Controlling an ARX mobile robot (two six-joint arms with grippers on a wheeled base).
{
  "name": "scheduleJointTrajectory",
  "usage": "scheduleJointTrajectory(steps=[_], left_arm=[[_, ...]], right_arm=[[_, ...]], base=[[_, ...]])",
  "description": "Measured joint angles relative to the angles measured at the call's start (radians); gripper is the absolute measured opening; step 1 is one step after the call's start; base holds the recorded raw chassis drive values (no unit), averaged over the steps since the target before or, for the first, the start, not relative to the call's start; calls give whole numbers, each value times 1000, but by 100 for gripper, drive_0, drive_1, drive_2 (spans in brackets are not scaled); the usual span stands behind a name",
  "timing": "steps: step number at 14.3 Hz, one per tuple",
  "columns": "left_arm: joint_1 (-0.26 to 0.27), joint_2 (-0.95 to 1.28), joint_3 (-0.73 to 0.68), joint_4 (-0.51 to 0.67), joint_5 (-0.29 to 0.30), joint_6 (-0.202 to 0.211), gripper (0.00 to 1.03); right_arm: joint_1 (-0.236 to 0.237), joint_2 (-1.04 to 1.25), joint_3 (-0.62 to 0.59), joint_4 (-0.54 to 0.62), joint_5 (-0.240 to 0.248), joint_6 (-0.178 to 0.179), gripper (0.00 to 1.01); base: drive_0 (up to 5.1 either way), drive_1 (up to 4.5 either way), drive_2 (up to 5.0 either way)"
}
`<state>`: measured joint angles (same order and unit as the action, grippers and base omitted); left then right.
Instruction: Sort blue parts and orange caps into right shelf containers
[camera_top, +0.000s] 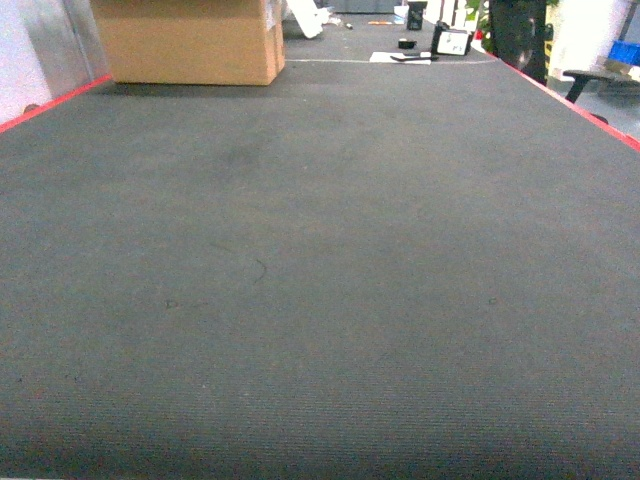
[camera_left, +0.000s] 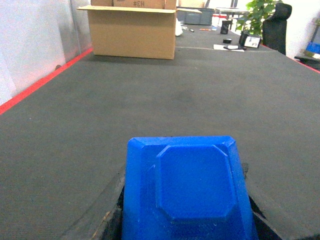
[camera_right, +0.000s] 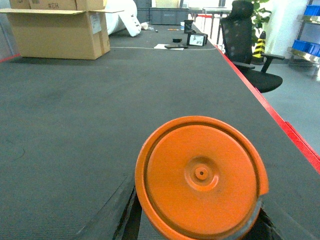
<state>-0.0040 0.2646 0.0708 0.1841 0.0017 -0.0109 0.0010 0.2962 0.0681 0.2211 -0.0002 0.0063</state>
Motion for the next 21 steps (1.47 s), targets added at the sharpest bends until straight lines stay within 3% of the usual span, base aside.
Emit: scheduleJointTrajectory(steps=[7,10,11,12,21], left_arm=[[3,-74,-31,-40,-2,0,44],[3,-247,-56,-218,-2,1,44],[3,-254,-48,-171,-2,1,44],[3,-254,-56,-202,-4,0,44],[3,-254,-56,-192,-2,0,44]], right_arm=[[-1,-82,-31,-50,0,0,43],[-1,-121,-56,-48,0,0,43],[-1,-198,-55,-162,-1,0,43],[-1,-286,-55,-228,-1,0,43],[-1,-291,-55,-228,0,0,43]], base=[[0,0,0],[0,0,0],[0,0,0],[0,0,0],[0,0,0]])
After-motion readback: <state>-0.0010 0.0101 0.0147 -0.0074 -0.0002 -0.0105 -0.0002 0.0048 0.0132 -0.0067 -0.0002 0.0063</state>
